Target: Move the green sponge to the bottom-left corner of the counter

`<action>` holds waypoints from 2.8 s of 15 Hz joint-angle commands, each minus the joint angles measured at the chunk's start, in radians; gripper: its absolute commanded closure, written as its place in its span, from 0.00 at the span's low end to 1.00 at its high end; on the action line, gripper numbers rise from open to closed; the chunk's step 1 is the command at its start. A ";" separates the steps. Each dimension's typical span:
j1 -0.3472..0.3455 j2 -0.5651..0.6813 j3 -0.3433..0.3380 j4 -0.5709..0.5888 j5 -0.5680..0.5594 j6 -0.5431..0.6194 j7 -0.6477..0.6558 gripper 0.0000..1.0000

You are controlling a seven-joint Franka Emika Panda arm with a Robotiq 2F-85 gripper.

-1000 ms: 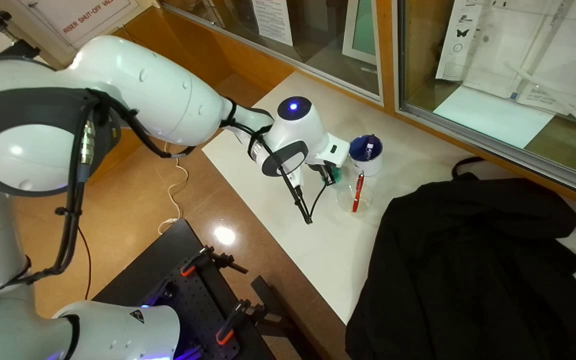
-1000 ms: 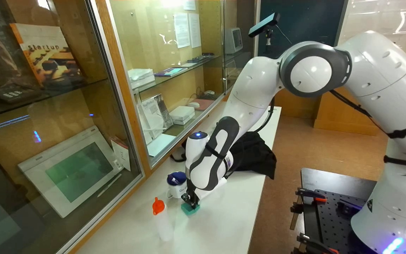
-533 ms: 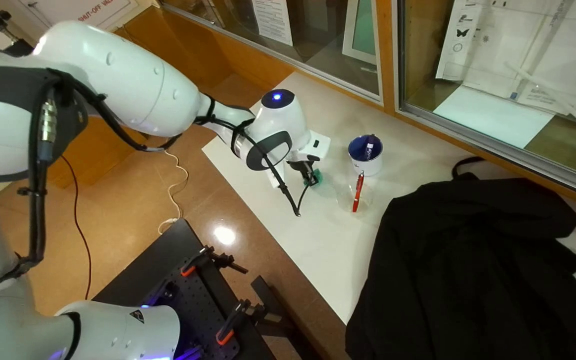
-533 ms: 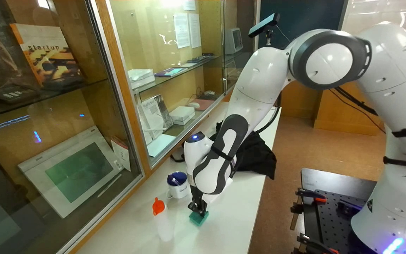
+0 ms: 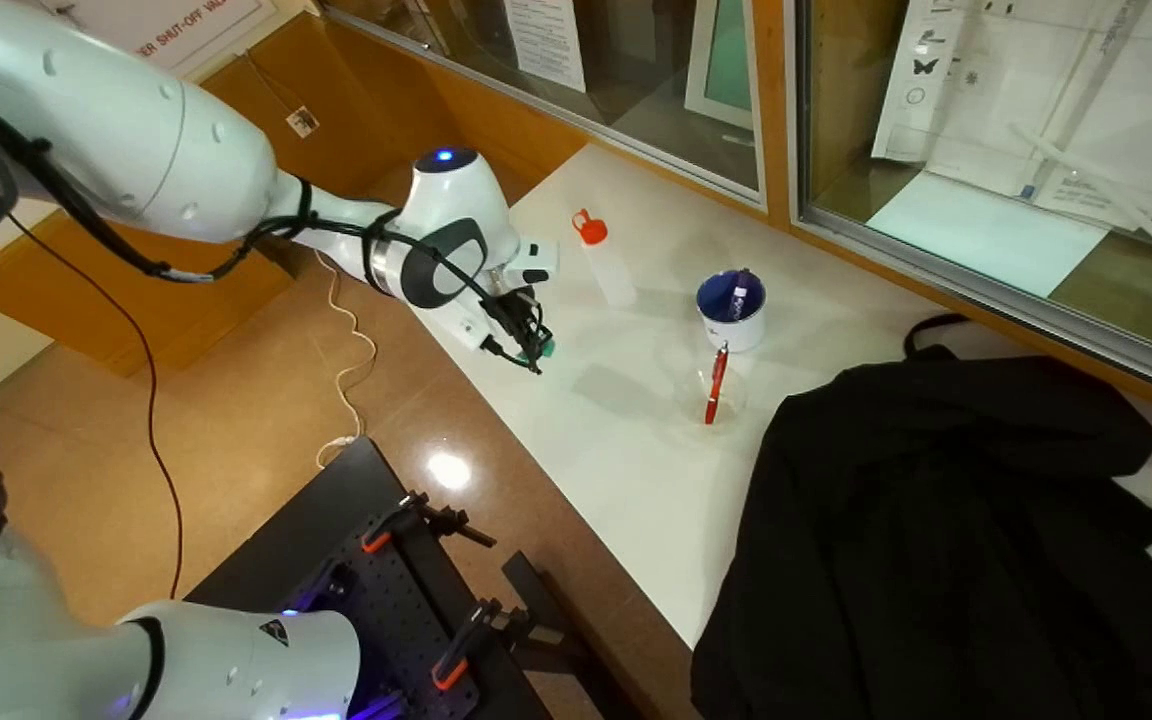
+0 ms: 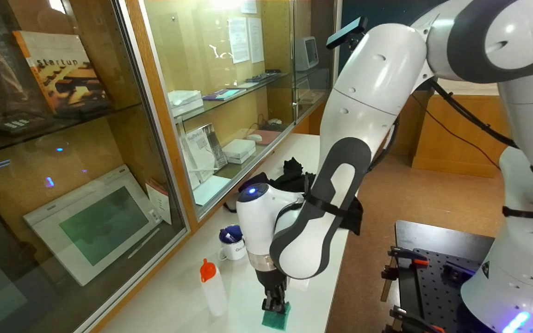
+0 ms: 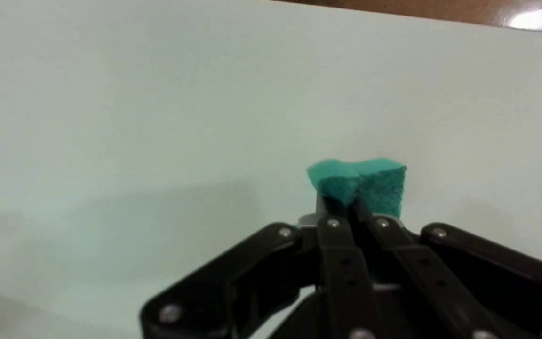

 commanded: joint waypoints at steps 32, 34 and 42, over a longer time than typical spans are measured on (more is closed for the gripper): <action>0.111 0.435 0.243 0.604 -0.020 -0.077 -0.349 0.41; 0.114 0.409 0.243 0.582 -0.019 -0.069 -0.339 0.26; 0.181 0.240 0.167 0.495 -0.038 -0.094 -0.185 0.00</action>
